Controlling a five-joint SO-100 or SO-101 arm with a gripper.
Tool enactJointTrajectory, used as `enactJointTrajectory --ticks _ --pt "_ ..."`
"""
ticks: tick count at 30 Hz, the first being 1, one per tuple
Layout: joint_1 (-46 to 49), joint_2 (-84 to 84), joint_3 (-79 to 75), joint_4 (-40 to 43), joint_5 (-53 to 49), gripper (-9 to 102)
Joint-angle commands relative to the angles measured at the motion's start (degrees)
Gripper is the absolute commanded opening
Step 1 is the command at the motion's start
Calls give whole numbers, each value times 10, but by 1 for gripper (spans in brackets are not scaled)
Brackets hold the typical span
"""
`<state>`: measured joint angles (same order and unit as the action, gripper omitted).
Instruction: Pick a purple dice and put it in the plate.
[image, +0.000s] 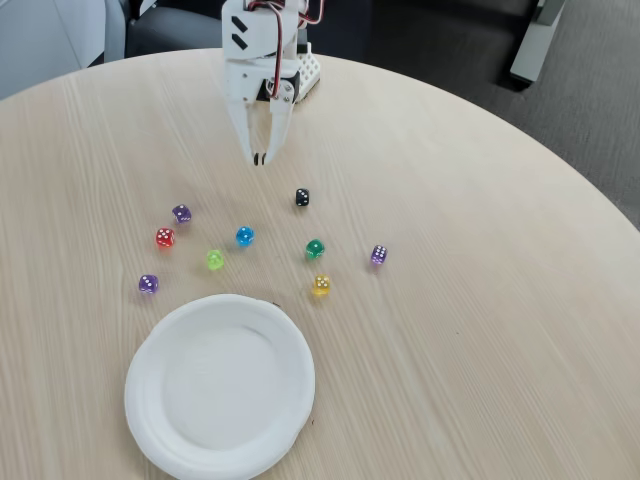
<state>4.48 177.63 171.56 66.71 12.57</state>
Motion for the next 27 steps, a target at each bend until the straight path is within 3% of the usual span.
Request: enactJointTrajectory --ticks 1,15,17,27 --pt "-4 4 -3 4 0 3" --pt "-5 4 -3 4 -4 6" --pt "-5 4 -3 4 -3 0" --pt "-4 4 -3 4 22 0"
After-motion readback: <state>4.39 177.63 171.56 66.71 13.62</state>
